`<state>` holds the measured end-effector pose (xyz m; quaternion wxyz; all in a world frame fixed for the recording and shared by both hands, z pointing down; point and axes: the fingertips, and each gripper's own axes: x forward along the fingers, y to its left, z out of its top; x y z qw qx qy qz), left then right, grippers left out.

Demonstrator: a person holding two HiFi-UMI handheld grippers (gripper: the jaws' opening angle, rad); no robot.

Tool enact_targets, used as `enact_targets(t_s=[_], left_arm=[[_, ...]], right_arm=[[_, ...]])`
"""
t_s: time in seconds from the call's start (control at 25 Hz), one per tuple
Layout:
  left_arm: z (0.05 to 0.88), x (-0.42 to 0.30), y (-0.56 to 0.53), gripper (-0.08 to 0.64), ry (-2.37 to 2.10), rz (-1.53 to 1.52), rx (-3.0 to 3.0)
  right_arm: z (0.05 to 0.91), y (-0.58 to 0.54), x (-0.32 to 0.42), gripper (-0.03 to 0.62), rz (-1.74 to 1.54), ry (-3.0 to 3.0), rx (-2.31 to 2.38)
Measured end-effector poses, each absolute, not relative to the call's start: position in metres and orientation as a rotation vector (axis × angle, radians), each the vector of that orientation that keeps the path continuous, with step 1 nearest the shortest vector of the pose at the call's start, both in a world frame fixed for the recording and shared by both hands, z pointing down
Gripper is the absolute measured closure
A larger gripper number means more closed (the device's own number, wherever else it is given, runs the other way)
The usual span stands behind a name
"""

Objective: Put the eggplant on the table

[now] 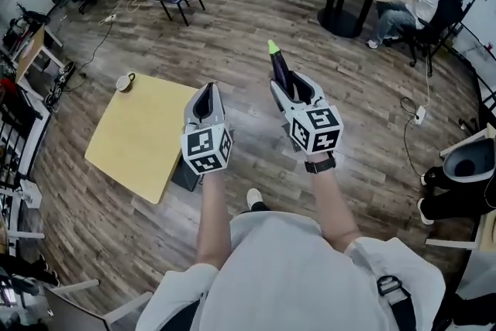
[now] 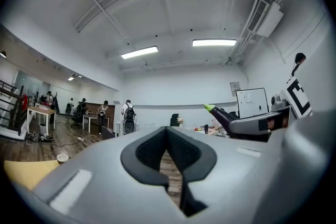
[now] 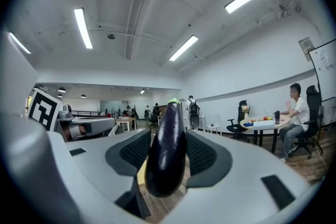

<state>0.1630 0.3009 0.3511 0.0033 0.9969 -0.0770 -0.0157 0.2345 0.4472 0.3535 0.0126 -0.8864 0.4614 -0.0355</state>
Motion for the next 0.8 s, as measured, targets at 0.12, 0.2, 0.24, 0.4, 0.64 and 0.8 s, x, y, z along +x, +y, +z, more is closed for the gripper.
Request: enact_targets(t_s=[0.12, 0.2, 0.24, 0.4, 0.64, 0.8], left_arm=[[0.349, 0.167, 0.243, 0.551, -0.350, -0.075, 3.092], [0.353, 0.164, 0.205, 0.551, -0.421, -0.075, 3.063], [0.355, 0.162, 0.188, 0.551, -0.454, -0.075, 3.050], [0.367, 0.148, 0.125, 0.551, -0.593, -0.070, 2.999], [0.383, 0.108, 0.050, 0.551, -0.846, -0.058, 2.891], [0.390, 0.081, 0.004, 0.551, -1.013, -0.064, 2.833]], right_arm=[[0.351, 0.384, 0.245, 0.390, -0.110, 1.556, -2.733], [0.353, 0.342, 0.247, 0.390, -0.121, 1.629, -2.705], [0.354, 0.322, 0.246, 0.390, -0.124, 1.663, -2.689], [0.361, 0.247, 0.236, 0.390, -0.138, 1.812, -2.607], [0.381, 0.156, 0.209, 0.390, -0.209, 2.081, -2.455], [0.387, 0.100, 0.197, 0.390, -0.223, 2.228, -2.342]])
